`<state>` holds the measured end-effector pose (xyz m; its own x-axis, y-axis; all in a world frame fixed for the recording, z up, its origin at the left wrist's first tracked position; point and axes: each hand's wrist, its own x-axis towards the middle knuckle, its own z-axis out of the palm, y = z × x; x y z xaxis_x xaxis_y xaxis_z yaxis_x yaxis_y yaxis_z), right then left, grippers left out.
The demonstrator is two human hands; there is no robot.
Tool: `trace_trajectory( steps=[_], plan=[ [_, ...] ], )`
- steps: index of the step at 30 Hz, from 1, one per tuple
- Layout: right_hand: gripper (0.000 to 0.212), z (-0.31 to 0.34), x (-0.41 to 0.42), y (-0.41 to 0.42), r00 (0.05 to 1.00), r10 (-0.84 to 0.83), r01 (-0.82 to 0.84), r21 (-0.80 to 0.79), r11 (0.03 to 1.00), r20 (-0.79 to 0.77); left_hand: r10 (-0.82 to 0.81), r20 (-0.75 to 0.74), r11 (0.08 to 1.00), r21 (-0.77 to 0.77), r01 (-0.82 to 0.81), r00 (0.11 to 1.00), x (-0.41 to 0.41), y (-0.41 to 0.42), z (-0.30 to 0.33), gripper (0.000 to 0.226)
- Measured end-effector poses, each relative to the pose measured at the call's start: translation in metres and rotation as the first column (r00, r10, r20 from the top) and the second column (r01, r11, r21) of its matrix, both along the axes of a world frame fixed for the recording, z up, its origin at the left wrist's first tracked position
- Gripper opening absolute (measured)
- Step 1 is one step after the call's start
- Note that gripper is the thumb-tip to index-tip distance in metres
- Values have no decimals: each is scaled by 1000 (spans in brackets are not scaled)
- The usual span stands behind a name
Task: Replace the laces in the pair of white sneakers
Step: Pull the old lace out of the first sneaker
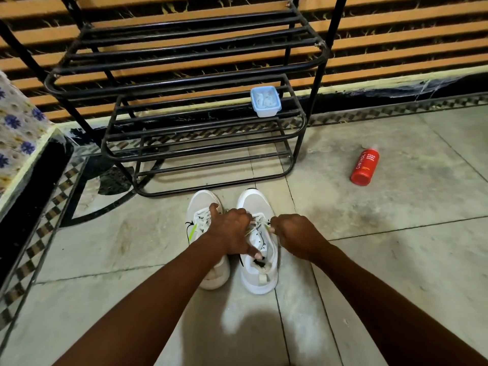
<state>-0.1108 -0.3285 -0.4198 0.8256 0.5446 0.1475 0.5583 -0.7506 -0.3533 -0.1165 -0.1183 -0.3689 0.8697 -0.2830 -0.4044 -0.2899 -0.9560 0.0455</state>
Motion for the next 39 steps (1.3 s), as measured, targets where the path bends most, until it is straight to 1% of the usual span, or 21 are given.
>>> trace_trajectory(
  steps=[2,5,7,8,10,12,13,14,16,18,19,21,22,24,27,31,33,35,37,38,39],
  plan=[
    [28,9,6,-2,997,-67,71,84,994,-47,8,-2,1000,-5,-8,1000,0,-1,0,101],
    [21,28,9,0,970,-239,242,195,951,-38,11,9,1000,-12,-11,1000,1,0,-3,102],
    [24,44,10,7,940,-322,342,297,892,-114,9,13,1000,-12,-9,1000,2,1,-4,101],
    [29,53,11,10,917,-347,399,400,826,-197,9,15,1000,-9,-9,1000,2,2,-4,101],
    [40,71,11,14,872,-214,478,674,564,-440,4,17,1000,-4,-4,1000,2,2,-3,99],
    [50,74,12,14,810,-44,563,755,335,-585,5,20,1000,-10,-5,1000,2,2,-2,99],
    [49,72,12,12,796,-33,582,749,318,-605,5,16,1000,-11,-4,1000,2,2,-2,101],
    [45,67,11,8,814,-67,557,744,370,-577,6,12,1000,-10,-6,1000,2,2,-2,102],
    [35,52,5,-4,902,-185,409,635,656,-389,5,11,1000,-8,-5,1000,1,2,-2,103],
    [24,36,-1,-10,951,-165,247,318,916,-263,11,11,1000,-6,-11,1000,1,2,-2,104],
    [18,30,-5,-10,972,-133,162,147,976,-192,12,5,1000,0,-12,1000,1,2,-2,104],
    [21,19,-11,-5,998,-62,62,-96,993,1,8,9,1000,5,-8,1000,1,1,-2,104],
    [26,16,-13,-2,998,-35,42,-142,989,53,7,12,1000,4,-7,1000,1,1,-3,103],
    [27,13,-8,-1,994,-21,34,-134,990,103,13,11,1000,-3,-12,1000,1,1,-4,102],
    [22,24,3,-3,998,-49,54,-165,985,35,25,6,1000,-17,-25,1000,1,1,-6,100],
    [9,50,8,5,976,-211,204,116,972,50,22,-1,999,-34,-22,1000,2,2,-4,101],
    [10,55,9,13,938,-320,346,409,845,-131,22,7,999,-35,-22,1000,2,3,-4,99],
    [22,66,11,18,875,-288,483,685,545,-388,22,10,999,-32,-21,1000,1,3,-4,99],
    [35,80,13,17,782,-60,622,771,139,-620,20,14,999,-33,-19,1000,1,3,-5,98],
    [39,85,14,16,744,86,666,746,-12,-662,23,13,999,-36,-22,1000,2,3,-5,98],
    [42,86,15,14,729,156,681,730,-61,-667,24,12,999,-37,-23,1000,2,3,-5,98]
  ],
)
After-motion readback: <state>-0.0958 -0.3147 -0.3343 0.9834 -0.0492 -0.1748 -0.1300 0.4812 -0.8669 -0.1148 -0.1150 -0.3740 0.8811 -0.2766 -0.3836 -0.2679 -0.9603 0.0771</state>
